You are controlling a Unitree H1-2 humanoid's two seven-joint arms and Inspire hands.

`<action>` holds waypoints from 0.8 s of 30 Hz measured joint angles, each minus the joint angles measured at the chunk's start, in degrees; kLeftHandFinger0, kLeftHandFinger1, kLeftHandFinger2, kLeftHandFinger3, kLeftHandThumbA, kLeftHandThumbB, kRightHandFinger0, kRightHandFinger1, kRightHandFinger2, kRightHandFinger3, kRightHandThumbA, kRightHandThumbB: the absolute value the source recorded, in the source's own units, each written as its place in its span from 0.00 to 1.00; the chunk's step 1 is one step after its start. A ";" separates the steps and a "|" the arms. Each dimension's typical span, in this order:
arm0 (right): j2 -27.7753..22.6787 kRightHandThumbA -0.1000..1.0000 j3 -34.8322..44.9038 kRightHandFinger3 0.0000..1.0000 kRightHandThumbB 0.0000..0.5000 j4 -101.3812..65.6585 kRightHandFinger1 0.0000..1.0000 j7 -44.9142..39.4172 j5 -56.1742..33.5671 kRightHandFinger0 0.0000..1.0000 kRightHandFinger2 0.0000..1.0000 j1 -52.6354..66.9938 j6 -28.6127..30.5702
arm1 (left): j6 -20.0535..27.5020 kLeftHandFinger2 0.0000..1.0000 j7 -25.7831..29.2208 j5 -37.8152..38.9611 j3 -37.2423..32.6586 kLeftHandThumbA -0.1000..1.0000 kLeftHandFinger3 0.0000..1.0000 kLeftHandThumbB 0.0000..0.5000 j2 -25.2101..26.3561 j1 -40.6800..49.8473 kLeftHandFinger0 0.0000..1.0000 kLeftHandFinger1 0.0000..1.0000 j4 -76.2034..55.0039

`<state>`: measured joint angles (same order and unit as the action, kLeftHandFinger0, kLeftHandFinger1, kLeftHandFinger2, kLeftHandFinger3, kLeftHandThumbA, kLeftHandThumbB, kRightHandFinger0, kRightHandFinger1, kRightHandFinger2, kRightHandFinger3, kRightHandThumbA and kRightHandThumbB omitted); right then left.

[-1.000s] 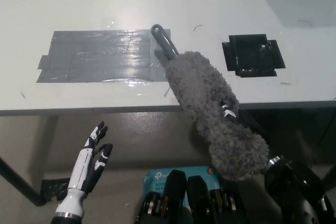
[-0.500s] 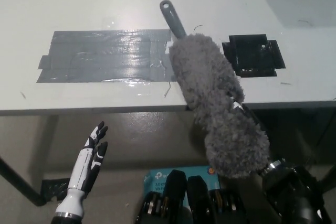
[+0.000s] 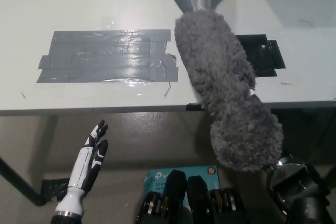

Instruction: A grey duster is kept infront of the robot in the middle of the table and the robot extends its right arm to grab the duster, picks it up and hands it to a person

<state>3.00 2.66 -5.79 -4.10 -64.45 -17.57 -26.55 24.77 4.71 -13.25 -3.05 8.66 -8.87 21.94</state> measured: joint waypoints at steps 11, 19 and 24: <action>0.61 0.00 0.02 1.00 0.18 -0.65 0.56 2.98 -4.56 0.00 0.93 -0.08 -0.42 | 0.10 1.00 0.05 -0.35 0.04 1.00 1.00 0.37 0.28 -0.11 0.93 1.00 -1.11; 0.66 0.00 0.28 1.00 0.19 -0.19 0.56 4.61 -6.40 0.00 0.93 -0.14 -0.45 | 0.10 1.00 0.04 -0.65 0.12 1.00 1.00 0.37 0.30 -0.16 0.92 1.00 -1.33; 0.63 0.27 0.70 1.00 0.60 -0.01 1.00 4.97 -7.42 0.65 1.00 -0.50 -0.45 | 0.10 1.00 0.04 -0.89 0.14 1.00 1.00 0.39 0.31 -0.16 0.93 1.00 -1.37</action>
<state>3.62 3.37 -5.80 0.87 -71.87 -18.06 -27.01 24.87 4.75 -14.15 -2.91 8.97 -9.03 20.58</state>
